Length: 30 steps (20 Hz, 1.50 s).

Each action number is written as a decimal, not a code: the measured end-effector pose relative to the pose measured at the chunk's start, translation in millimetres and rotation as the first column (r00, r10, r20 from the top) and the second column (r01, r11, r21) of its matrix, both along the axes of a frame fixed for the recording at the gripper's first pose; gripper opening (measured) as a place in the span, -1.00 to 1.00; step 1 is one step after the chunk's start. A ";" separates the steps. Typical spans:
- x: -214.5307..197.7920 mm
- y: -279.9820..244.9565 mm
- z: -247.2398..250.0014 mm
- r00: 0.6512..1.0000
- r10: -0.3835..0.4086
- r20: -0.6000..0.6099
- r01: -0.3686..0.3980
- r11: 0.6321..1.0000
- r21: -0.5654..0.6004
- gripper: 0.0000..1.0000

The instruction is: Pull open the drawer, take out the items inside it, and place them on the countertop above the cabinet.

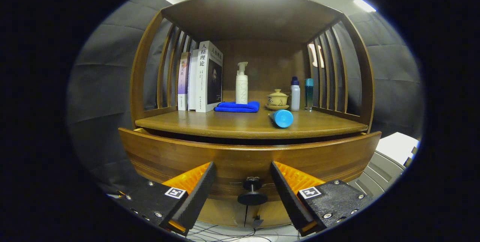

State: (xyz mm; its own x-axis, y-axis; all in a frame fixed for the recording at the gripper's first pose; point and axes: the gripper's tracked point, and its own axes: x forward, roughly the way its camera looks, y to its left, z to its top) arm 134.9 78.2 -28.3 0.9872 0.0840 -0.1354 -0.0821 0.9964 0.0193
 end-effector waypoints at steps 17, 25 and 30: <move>27.5 4.0 0.3 1.000 0.013 0.012 -0.012 1.000 -0.028 0.89; -19.3 -8.4 22.3 1.000 -0.004 0.021 0.005 0.998 -0.069 0.90; -59.8 -8.5 67.6 0.996 -0.012 0.090 0.015 0.999 -0.030 0.90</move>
